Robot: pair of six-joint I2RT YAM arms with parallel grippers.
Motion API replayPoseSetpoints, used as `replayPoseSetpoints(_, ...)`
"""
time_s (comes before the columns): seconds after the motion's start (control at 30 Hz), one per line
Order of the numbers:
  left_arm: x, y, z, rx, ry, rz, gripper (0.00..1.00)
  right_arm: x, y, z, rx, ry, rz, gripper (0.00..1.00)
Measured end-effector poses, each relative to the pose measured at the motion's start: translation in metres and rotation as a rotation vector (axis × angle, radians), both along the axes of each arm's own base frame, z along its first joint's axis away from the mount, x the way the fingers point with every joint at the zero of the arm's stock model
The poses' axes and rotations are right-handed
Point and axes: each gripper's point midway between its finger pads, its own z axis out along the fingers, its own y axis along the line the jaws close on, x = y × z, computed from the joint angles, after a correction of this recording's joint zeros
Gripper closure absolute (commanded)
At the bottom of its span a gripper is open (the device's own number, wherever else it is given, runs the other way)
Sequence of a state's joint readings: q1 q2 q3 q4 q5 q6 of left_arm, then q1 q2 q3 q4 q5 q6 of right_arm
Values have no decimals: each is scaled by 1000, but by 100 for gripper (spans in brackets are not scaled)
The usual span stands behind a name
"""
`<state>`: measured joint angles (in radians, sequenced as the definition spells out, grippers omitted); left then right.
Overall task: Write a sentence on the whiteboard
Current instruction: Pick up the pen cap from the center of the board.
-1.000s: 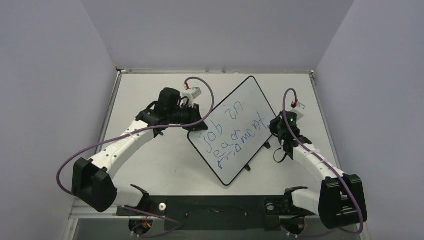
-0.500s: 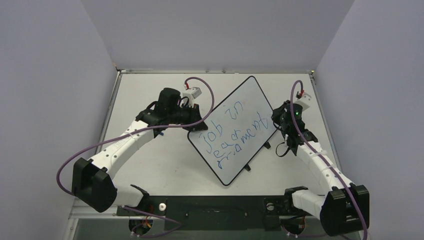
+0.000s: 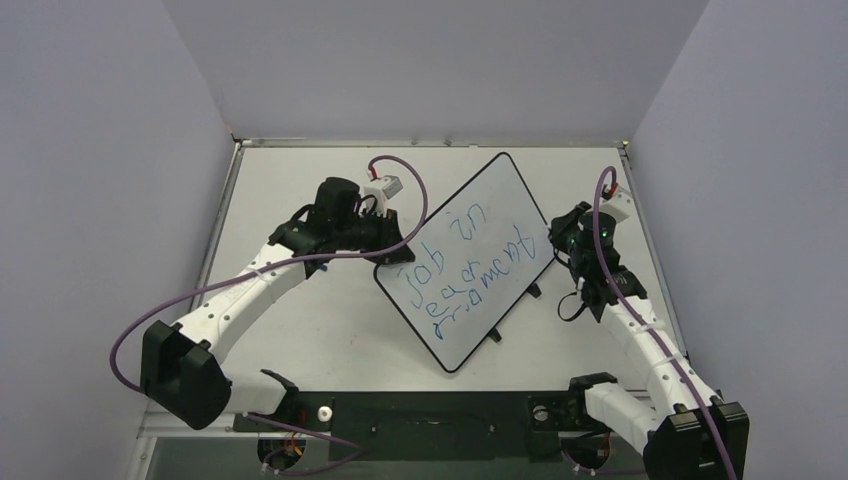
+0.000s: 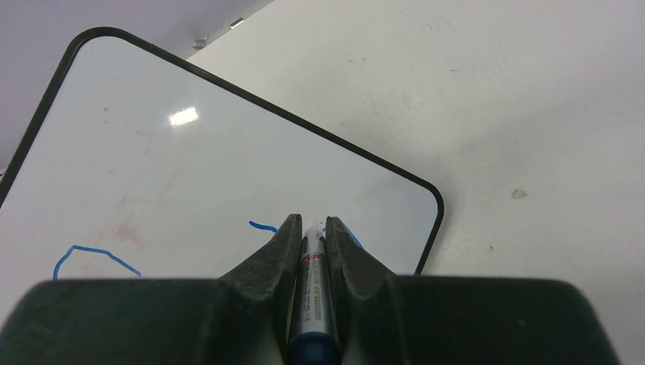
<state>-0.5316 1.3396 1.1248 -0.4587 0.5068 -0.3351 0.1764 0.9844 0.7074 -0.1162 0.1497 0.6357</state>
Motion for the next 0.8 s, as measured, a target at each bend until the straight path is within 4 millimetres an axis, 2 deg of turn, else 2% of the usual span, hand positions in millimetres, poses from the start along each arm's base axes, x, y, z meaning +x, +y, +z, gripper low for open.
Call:
replayPoseSetpoints(0.47,-9,6,-4,-6,8,29,100,-5,-1,3,-2,-9,2,100)
replayPoseSetpoints(0.7,-9,7,-6,-9,12,36,82,-6,-2,-1,-14,0,6,100)
replayPoseSetpoints(0.8,-6,12,-15,25,3,54,76,-6,-2,-1,-18,1,7,100)
